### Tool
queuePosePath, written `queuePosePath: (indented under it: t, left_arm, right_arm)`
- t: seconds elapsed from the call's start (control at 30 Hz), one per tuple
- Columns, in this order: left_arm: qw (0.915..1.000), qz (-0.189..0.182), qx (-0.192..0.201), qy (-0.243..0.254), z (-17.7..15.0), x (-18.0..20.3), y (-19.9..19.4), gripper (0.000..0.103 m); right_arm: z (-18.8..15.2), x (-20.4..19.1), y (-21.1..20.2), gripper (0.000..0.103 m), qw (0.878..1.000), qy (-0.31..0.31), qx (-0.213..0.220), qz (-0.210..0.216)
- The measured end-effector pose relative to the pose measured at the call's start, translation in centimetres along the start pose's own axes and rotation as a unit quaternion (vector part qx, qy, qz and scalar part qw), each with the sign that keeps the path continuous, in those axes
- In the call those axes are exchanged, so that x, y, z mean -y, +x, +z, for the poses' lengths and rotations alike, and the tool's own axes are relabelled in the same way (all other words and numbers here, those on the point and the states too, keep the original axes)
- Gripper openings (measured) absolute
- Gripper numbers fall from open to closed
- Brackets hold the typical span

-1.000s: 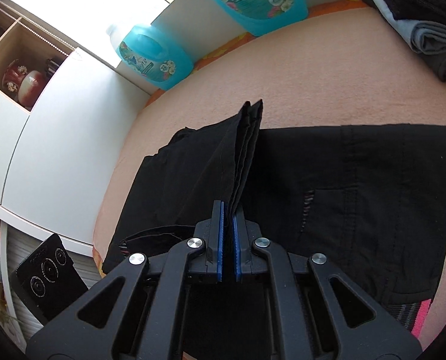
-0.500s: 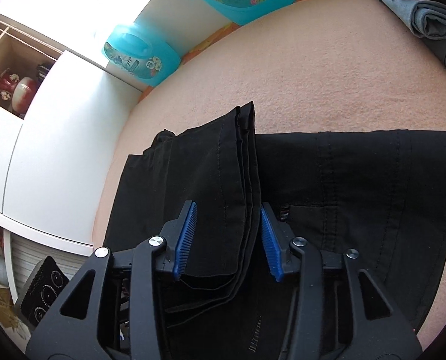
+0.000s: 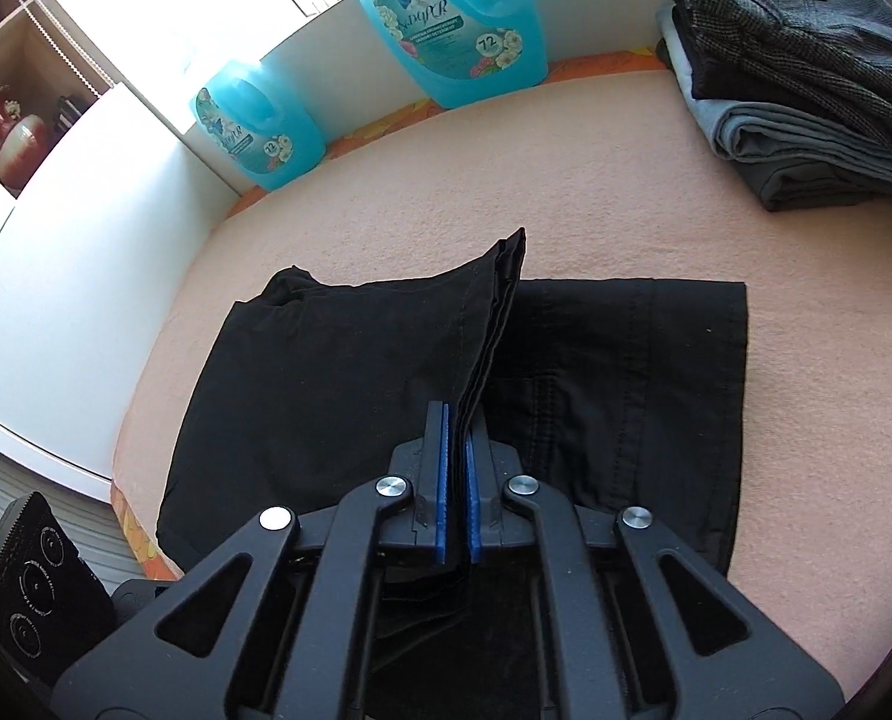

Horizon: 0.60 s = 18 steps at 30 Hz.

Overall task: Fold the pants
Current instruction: 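Lift the waistband with both tools and fold it over onto the cuffs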

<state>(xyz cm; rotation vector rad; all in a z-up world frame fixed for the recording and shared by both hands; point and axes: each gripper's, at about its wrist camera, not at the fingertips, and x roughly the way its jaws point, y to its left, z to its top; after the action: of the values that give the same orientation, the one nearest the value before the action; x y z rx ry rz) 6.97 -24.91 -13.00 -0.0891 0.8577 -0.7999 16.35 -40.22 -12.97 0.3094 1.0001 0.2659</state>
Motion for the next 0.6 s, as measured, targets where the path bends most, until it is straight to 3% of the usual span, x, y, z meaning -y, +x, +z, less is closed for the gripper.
queuePosePath:
  t: [0.3,0.5,0.6]
  left_arm:
    - [0.9993,-0.025,-0.028,0.008,0.3,1.1,1.5,0.010]
    - [0.9975,-0.048,-0.047,0.021,-0.5,2.0,1.5,0.025]
    - [0.9968,-0.062,-0.050,0.008,-0.5,1.8,1.1,0.025]
  right_arm:
    - [-0.6,3.7,1.1,0.006,0.999,0.040,-0.028,0.005]
    - [-0.3,3.6,0.7,0.006,0.999,0.041,-0.027,-0.001]
    - [-0.2,3.0,0.0,0.006,0.999,0.032,-0.013,-0.009]
